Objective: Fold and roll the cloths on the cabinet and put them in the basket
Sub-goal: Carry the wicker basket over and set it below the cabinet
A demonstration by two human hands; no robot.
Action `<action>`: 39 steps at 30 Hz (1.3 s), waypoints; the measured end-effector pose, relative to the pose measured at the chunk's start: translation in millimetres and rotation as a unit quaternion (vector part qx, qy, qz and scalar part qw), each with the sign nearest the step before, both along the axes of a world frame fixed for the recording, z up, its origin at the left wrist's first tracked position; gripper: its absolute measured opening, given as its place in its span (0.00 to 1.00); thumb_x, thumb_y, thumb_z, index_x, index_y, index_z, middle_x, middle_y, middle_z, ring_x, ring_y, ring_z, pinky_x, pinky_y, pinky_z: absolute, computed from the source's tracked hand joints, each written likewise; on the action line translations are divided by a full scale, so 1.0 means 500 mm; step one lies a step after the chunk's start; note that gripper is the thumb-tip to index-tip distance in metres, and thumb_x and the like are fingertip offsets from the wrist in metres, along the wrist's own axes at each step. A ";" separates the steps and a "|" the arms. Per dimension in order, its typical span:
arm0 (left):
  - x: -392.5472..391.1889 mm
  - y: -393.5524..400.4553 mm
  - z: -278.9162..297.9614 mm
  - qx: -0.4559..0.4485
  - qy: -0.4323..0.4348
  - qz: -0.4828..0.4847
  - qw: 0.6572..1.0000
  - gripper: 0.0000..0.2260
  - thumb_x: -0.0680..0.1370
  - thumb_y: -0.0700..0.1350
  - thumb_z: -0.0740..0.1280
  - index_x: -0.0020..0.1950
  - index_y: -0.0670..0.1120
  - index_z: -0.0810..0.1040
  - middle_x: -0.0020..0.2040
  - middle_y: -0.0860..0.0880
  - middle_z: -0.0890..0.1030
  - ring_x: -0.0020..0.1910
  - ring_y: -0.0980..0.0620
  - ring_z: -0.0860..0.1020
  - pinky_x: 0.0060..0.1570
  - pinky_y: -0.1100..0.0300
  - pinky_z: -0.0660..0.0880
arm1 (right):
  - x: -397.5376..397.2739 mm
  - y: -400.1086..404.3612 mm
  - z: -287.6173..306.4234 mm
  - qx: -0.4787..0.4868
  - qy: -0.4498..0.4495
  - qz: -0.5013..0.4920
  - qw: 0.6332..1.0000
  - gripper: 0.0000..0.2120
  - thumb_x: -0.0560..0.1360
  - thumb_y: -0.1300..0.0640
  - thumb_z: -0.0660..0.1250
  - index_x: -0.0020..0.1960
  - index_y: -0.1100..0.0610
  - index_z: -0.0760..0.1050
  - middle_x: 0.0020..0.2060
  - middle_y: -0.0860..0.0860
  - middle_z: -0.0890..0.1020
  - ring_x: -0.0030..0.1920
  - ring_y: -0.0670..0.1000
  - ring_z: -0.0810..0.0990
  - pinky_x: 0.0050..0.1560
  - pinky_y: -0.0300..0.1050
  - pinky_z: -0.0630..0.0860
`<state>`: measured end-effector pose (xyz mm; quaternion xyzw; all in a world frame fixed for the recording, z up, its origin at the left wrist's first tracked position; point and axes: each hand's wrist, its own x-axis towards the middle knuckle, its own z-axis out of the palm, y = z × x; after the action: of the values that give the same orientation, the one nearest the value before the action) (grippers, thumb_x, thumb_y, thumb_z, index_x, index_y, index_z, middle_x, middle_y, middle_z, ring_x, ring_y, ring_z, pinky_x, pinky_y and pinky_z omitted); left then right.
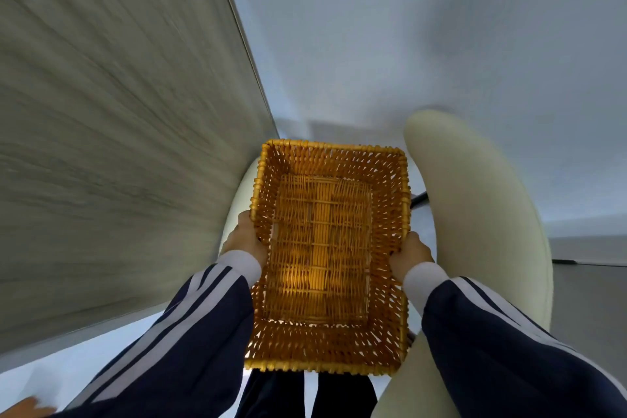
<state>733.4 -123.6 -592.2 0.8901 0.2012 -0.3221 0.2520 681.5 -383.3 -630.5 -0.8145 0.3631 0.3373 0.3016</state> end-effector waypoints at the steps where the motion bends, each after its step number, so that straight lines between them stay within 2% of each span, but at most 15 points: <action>1: 0.003 0.003 0.014 0.003 -0.007 0.006 1.000 0.19 0.79 0.43 0.60 0.69 0.48 0.61 0.42 0.49 0.72 0.44 0.46 0.75 0.50 0.49 0.75 | 0.001 0.002 0.009 0.004 -0.007 0.002 1.000 0.11 0.77 0.56 0.59 0.58 0.59 0.66 0.46 0.56 0.75 0.44 0.57 0.75 0.49 0.50 0.76; 7: 0.024 0.028 0.111 0.057 -0.028 -0.023 0.998 0.22 0.78 0.37 0.58 0.70 0.48 0.60 0.53 0.41 0.79 0.50 0.41 0.79 0.54 0.44 0.76 | 0.009 0.026 0.077 0.033 -0.043 -0.006 0.999 0.13 0.78 0.51 0.59 0.58 0.58 0.69 0.48 0.56 0.77 0.44 0.57 0.76 0.45 0.48 0.74; 10: 0.028 0.043 0.159 0.081 -0.033 -0.046 0.995 0.23 0.78 0.36 0.57 0.72 0.48 0.59 0.50 0.42 0.78 0.52 0.41 0.78 0.53 0.48 0.76 | 0.011 0.043 0.108 0.045 -0.059 0.000 0.997 0.12 0.78 0.50 0.58 0.58 0.56 0.70 0.47 0.55 0.76 0.44 0.56 0.76 0.46 0.48 0.73; 15: 0.008 0.072 0.235 0.072 -0.081 -0.025 0.994 0.20 0.79 0.40 0.57 0.70 0.49 0.59 0.45 0.45 0.76 0.46 0.42 0.77 0.51 0.49 0.75 | 0.014 0.059 0.177 0.073 -0.121 0.018 0.990 0.07 0.79 0.53 0.57 0.54 0.52 0.70 0.47 0.55 0.78 0.44 0.56 0.77 0.48 0.48 0.75; 18: -0.017 0.082 0.281 0.069 -0.115 -0.004 0.991 0.20 0.79 0.42 0.57 0.70 0.50 0.60 0.48 0.44 0.78 0.47 0.41 0.77 0.52 0.47 0.75 | 0.012 0.057 0.229 0.064 -0.132 0.046 0.988 0.06 0.78 0.56 0.58 0.55 0.53 0.68 0.48 0.55 0.78 0.44 0.57 0.77 0.46 0.48 0.75; 22: -0.054 0.084 0.343 0.060 -0.143 0.021 0.988 0.20 0.79 0.42 0.56 0.71 0.50 0.60 0.50 0.43 0.77 0.50 0.40 0.77 0.53 0.46 0.75 | 0.004 0.050 0.294 0.039 -0.175 0.081 0.980 0.09 0.76 0.59 0.60 0.55 0.56 0.73 0.46 0.55 0.80 0.41 0.56 0.78 0.42 0.45 0.74; 25: -0.088 0.086 0.393 0.043 -0.159 0.023 0.986 0.20 0.80 0.44 0.57 0.71 0.49 0.59 0.47 0.45 0.75 0.50 0.40 0.77 0.54 0.47 0.74 | -0.017 0.055 0.347 0.056 -0.223 0.105 0.968 0.08 0.78 0.58 0.59 0.51 0.55 0.76 0.43 0.54 0.81 0.40 0.54 0.78 0.40 0.43 0.71; 29: -0.137 0.097 0.445 0.047 -0.186 0.013 0.981 0.19 0.80 0.44 0.56 0.70 0.49 0.60 0.48 0.45 0.76 0.48 0.41 0.77 0.53 0.46 0.75 | -0.063 0.063 0.407 0.080 -0.275 0.095 0.953 0.11 0.79 0.62 0.59 0.42 0.53 0.76 0.38 0.52 0.80 0.37 0.52 0.77 0.36 0.42 0.68; 33: -0.188 0.111 0.479 0.055 -0.221 0.002 0.974 0.19 0.80 0.43 0.56 0.70 0.50 0.59 0.48 0.45 0.77 0.46 0.42 0.78 0.52 0.46 0.76 | -0.117 0.069 0.430 0.081 -0.288 0.072 0.952 0.12 0.78 0.62 0.59 0.41 0.49 0.75 0.40 0.51 0.81 0.41 0.55 0.79 0.44 0.47 0.74; 35: -0.214 0.121 0.489 0.063 -0.233 -0.006 0.970 0.18 0.80 0.43 0.56 0.69 0.50 0.60 0.49 0.46 0.77 0.47 0.42 0.78 0.53 0.46 0.76 | -0.147 0.076 0.430 0.067 -0.280 0.055 0.956 0.07 0.76 0.60 0.61 0.48 0.51 0.76 0.45 0.53 0.81 0.44 0.57 0.79 0.50 0.51 0.77; 37: -0.244 0.133 0.496 0.073 -0.239 -0.015 0.968 0.17 0.80 0.42 0.55 0.69 0.50 0.59 0.51 0.45 0.78 0.47 0.42 0.78 0.52 0.46 0.76 | -0.178 0.081 0.421 0.051 -0.267 0.045 0.961 0.10 0.74 0.58 0.61 0.54 0.52 0.75 0.47 0.54 0.81 0.46 0.58 0.79 0.53 0.55 0.77; 39: -0.291 0.153 0.499 0.079 -0.251 -0.022 0.964 0.18 0.80 0.42 0.55 0.70 0.50 0.59 0.49 0.46 0.77 0.45 0.43 0.77 0.50 0.48 0.76 | -0.224 0.097 0.417 0.043 -0.263 0.047 0.963 0.11 0.73 0.58 0.61 0.55 0.53 0.75 0.48 0.54 0.81 0.46 0.58 0.79 0.52 0.55 0.77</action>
<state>588.1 -47.2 -342.6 0.9638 0.1367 -0.0768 0.2157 569.6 -334.9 -422.3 -0.8768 0.2174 0.1398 0.4054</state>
